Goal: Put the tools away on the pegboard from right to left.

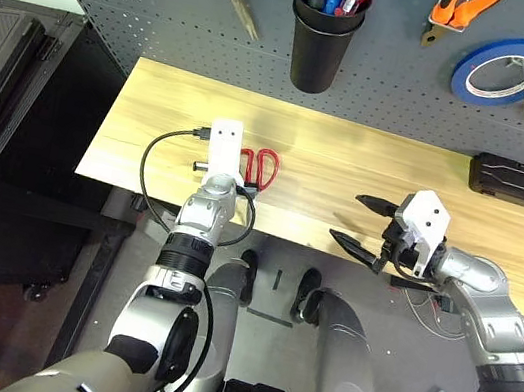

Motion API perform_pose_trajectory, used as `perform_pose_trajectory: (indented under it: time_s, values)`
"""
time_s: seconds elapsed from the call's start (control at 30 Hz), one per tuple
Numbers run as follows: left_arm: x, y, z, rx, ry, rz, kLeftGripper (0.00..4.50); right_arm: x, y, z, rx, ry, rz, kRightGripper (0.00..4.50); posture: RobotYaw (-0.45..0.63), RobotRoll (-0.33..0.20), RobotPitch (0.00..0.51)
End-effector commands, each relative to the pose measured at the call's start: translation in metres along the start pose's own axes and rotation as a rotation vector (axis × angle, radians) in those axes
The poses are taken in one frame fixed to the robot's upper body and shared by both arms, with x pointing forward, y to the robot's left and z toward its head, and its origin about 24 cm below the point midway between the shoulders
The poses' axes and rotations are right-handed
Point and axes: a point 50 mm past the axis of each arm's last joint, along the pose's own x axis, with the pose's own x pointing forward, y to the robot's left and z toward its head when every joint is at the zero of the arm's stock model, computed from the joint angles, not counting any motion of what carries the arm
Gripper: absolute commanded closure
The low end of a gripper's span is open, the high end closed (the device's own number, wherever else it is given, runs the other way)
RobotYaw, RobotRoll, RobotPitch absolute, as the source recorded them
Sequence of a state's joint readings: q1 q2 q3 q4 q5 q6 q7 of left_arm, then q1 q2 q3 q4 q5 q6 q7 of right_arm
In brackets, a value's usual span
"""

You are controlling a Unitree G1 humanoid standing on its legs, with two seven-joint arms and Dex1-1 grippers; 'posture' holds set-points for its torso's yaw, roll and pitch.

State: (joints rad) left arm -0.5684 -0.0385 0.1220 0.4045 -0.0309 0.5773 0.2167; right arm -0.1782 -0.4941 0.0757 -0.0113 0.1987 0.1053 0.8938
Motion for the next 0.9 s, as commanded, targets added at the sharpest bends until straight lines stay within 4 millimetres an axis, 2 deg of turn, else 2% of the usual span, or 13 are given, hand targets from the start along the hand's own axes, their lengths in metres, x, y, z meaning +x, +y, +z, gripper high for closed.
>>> perform_pose_trajectory:
  time_s: [0.03,0.33,0.63,0.9]
  values:
    - [-0.008,0.007,0.005,-0.066,-0.042,0.028,4.48,-0.001,0.002,-0.002,0.009,-0.021,0.026,0.00,0.17,0.000,0.337]
    - [-0.034,0.040,0.037,-0.179,-0.285,0.082,4.48,-0.011,-0.017,0.023,0.040,-0.310,-0.039,0.00,0.25,0.000,0.306]
    - [-0.061,0.067,0.057,-0.222,-0.451,0.136,4.48,-0.025,-0.021,0.038,0.084,-0.454,-0.024,0.00,0.32,0.000,0.278]
    - [-0.077,0.092,0.083,-0.249,-0.595,0.175,4.48,-0.040,-0.026,0.057,0.040,-0.583,-0.031,0.00,0.32,0.000,0.248]
